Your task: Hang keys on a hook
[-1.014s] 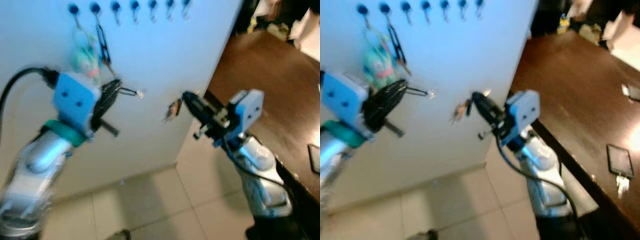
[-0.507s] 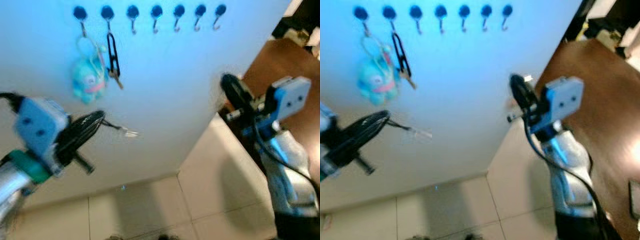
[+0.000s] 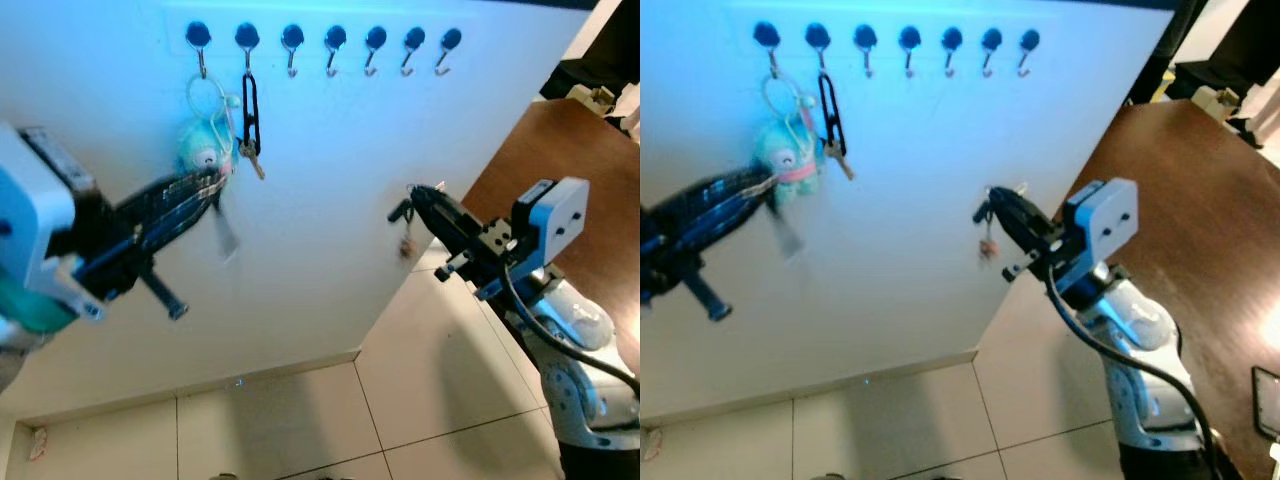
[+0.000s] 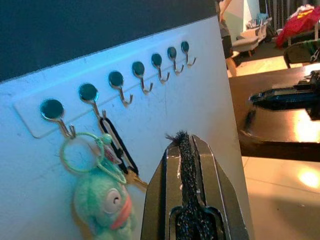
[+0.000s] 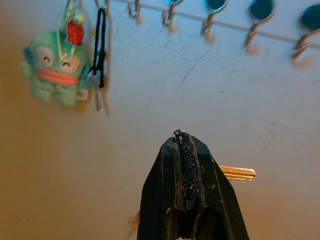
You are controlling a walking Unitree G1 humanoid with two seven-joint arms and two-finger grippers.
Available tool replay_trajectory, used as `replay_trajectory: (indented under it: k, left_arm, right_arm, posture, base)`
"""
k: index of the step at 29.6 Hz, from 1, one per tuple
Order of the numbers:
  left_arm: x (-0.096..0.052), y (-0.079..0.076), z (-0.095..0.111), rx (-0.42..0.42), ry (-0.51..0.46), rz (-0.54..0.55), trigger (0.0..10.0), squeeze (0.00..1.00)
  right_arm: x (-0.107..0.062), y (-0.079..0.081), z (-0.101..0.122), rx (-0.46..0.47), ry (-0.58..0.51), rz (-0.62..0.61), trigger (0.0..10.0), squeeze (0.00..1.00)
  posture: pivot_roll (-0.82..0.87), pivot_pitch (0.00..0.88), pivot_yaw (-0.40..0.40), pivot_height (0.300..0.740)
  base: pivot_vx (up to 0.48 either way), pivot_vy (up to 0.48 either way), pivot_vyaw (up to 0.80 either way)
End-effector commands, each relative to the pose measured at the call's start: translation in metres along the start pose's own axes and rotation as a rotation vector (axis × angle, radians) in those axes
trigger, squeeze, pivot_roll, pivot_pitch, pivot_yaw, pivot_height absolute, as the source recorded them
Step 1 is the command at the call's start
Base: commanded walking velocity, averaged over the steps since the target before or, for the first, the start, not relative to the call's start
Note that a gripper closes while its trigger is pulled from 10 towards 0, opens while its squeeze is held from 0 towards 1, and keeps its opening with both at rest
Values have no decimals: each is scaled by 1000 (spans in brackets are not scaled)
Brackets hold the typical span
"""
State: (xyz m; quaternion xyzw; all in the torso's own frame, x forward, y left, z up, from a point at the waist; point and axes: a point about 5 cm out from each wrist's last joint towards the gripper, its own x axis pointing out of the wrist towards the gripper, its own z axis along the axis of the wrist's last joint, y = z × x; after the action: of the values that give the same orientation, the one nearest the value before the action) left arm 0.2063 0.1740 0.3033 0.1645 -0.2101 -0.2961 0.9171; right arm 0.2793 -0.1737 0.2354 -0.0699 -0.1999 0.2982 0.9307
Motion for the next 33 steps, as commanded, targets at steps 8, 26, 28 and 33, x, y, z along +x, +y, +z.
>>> replay_trajectory:
  k: [8, 26, 28, 33]
  left_arm:
    - [8, 5, -5, -10, 20, 66, 10000, 0]
    - [79, 10, -6, -8, -68, 186, 10000, 0]
    - [86, 8, -3, -14, -82, 174, 10000, 0]
    - [101, 8, 1, -18, -105, 178, 10000, 0]
  right_arm:
    - [4, -3, 7, 3, -29, -36, 10000, 0]
    - [10, 2, 0, 39, -31, -56, 10000, 0]
    - [10, 3, -1, 42, -28, -55, 10000, 0]
    - [11, 5, -3, 48, -28, -49, 10000, 0]
  posture:
    - [108, 32, -11, 740]
    - [100, 29, -2, 740]
    - [101, 31, 1, 740]
    - [99, 39, 16, 740]
  base:
    - [0, 0, 0]
    - [0, 0, 0]
    - [0, 0, 0]
    - [0, 0, 0]
